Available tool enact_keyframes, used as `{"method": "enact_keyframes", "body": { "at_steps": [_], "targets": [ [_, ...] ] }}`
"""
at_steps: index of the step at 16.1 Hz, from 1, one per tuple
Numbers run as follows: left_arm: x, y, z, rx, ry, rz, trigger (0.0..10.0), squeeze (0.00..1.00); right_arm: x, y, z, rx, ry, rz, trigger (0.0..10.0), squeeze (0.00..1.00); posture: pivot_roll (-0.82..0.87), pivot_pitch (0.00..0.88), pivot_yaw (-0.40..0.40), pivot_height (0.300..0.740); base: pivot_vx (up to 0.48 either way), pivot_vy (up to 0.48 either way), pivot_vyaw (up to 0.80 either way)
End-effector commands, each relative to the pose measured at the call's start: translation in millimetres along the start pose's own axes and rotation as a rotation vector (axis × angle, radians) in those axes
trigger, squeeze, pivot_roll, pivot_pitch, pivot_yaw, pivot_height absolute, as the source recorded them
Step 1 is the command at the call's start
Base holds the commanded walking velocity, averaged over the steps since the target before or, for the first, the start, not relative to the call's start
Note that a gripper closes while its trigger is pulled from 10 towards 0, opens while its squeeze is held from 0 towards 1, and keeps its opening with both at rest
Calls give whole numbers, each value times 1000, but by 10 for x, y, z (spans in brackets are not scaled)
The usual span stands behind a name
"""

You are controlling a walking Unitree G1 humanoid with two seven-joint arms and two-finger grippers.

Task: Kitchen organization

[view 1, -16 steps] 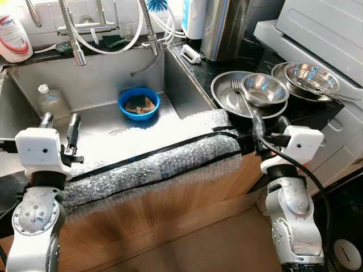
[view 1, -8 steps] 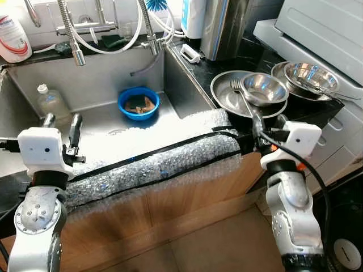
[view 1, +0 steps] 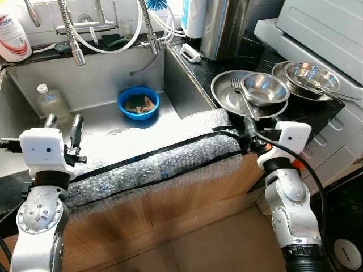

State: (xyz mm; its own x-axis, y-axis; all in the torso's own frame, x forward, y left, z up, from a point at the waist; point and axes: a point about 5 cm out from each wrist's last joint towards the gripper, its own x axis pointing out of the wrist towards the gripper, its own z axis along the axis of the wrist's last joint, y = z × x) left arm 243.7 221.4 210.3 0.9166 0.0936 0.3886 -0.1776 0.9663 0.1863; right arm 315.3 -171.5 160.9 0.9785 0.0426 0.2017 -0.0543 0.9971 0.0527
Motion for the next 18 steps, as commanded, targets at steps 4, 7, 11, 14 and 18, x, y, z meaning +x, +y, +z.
{"method": "enact_keyframes", "body": {
  "at_steps": [4, 7, 11, 14, 18],
  "targets": [
    [16, -14, -20, 8, 1, 7, 10000, 0, -14, 0, -20, -8, -5, 25, 10000, 0, 57, 151, -62, 740, 0, 0, 0],
    [23, -25, -20, 4, 0, 6, 10000, 0, -4, -3, -14, -26, -11, 36, 10000, 0, 58, 150, -62, 740, 0, 0, 0],
    [24, -33, -18, 3, 0, 4, 10000, 0, 11, -43, -22, -39, -7, 17, 2784, 0, 61, 148, -62, 740, 0, 0, 0],
    [24, -34, -19, 2, 0, 4, 10000, 0, 13, -53, -36, -45, 1, 7, 10000, 0, 62, 148, -63, 740, 0, 0, 0],
    [27, -37, -21, 1, 0, 4, 10000, 0, 16, -53, -54, -48, 10, 10, 1529, 0, 65, 145, -63, 740, 0, 0, 0]
  ]
}}
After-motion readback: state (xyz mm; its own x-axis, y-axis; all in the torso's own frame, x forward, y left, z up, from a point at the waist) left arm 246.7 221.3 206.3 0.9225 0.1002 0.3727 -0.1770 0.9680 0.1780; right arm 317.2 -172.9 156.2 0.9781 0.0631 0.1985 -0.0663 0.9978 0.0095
